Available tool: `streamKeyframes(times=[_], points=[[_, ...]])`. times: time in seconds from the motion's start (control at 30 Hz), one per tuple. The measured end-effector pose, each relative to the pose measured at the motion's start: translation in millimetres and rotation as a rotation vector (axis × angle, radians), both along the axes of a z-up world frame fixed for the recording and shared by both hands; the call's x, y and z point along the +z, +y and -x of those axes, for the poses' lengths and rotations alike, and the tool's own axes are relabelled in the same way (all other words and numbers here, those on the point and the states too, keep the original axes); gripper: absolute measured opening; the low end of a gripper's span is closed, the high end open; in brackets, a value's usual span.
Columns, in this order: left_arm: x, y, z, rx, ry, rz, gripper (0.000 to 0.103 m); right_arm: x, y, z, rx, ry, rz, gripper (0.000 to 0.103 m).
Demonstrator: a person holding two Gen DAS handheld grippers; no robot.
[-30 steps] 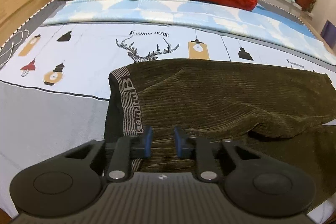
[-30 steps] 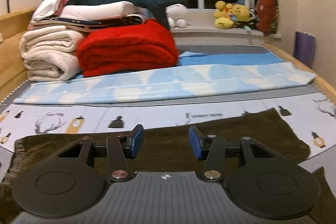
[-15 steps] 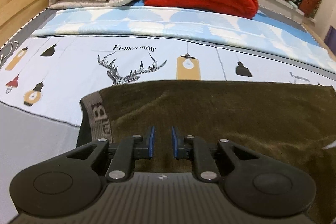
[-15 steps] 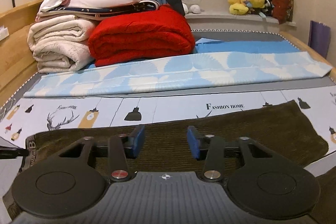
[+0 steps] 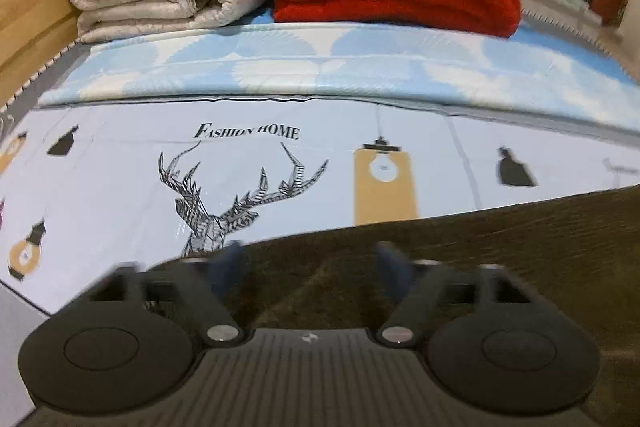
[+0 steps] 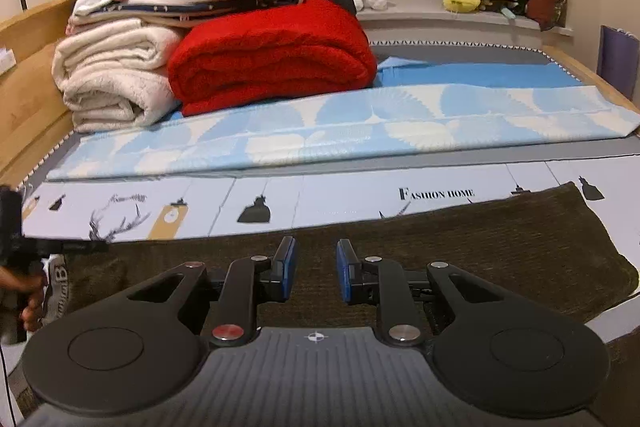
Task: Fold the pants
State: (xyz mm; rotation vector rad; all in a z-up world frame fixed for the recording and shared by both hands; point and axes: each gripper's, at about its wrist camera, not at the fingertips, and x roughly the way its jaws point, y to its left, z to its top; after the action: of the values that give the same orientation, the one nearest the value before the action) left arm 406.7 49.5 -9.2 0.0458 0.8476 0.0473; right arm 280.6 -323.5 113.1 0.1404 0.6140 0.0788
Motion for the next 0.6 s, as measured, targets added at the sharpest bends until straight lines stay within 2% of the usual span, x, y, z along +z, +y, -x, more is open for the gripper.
streamKeyframes(times=[0.3, 0.4, 0.43, 0.47, 0.53, 0.6], points=[[-40, -4, -35, -0.058, 0.034, -0.105, 0.085, -12, -9, -10, -0.003, 0.066, -0.014, 0.023], [-47, -8, -41, -0.116, 0.060, -0.096, 0.081, -15, -5, -9, 0.015, 0.074, 0.006, 0.023], [-47, -10, -41, -0.135, 0.064, -0.092, 0.067, -16, -4, -9, 0.023, 0.077, 0.017, 0.023], [-47, -11, -41, -0.160, 0.071, -0.067, 0.040, -17, -4, -9, 0.028, 0.080, 0.030, 0.023], [-41, -14, -39, -0.209, 0.084, -0.027, 0.011, -19, -6, -9, 0.029, 0.086, 0.053, 0.023], [-35, -20, -34, -0.239, 0.079, -0.058, 0.006, -20, -11, -10, 0.017, 0.091, 0.066, 0.023]])
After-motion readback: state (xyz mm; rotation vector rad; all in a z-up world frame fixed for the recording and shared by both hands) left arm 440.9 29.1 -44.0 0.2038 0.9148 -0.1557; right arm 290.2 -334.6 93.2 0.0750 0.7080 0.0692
